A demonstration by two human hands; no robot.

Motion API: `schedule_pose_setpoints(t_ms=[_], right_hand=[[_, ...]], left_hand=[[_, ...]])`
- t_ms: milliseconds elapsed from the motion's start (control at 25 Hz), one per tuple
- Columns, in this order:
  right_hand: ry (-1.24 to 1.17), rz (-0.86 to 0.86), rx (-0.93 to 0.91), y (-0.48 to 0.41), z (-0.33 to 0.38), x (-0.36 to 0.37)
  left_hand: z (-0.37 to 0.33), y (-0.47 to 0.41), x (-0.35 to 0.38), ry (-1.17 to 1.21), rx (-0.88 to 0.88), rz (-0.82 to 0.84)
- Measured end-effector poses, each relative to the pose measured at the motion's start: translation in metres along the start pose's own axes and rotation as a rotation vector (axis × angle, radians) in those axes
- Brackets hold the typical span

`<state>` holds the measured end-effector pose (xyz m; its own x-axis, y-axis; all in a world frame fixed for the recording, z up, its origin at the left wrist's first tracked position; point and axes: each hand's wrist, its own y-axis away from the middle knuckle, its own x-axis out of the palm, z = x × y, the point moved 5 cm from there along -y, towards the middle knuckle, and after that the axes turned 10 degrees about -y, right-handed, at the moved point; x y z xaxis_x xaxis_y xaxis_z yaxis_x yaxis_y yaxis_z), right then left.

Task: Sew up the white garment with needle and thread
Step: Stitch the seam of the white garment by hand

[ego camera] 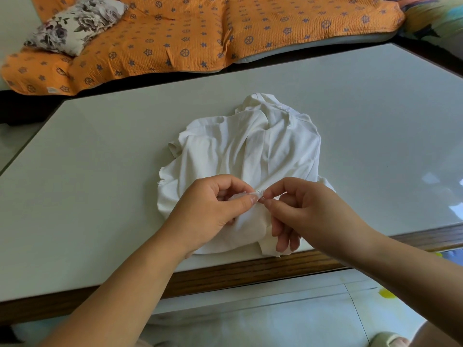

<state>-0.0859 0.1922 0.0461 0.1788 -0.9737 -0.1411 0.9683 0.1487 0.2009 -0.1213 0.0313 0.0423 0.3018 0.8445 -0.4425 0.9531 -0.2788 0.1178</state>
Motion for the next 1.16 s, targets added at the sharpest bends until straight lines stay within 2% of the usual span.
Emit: schedule_pose_setpoints(t_ms=[1160], right_hand=[[-0.117, 0.104, 0.021, 0.0015, 0.0025, -0.0038]], left_hand=[[0.0043, -0.0023, -0.0056, 0.131, -0.094, 0.097]])
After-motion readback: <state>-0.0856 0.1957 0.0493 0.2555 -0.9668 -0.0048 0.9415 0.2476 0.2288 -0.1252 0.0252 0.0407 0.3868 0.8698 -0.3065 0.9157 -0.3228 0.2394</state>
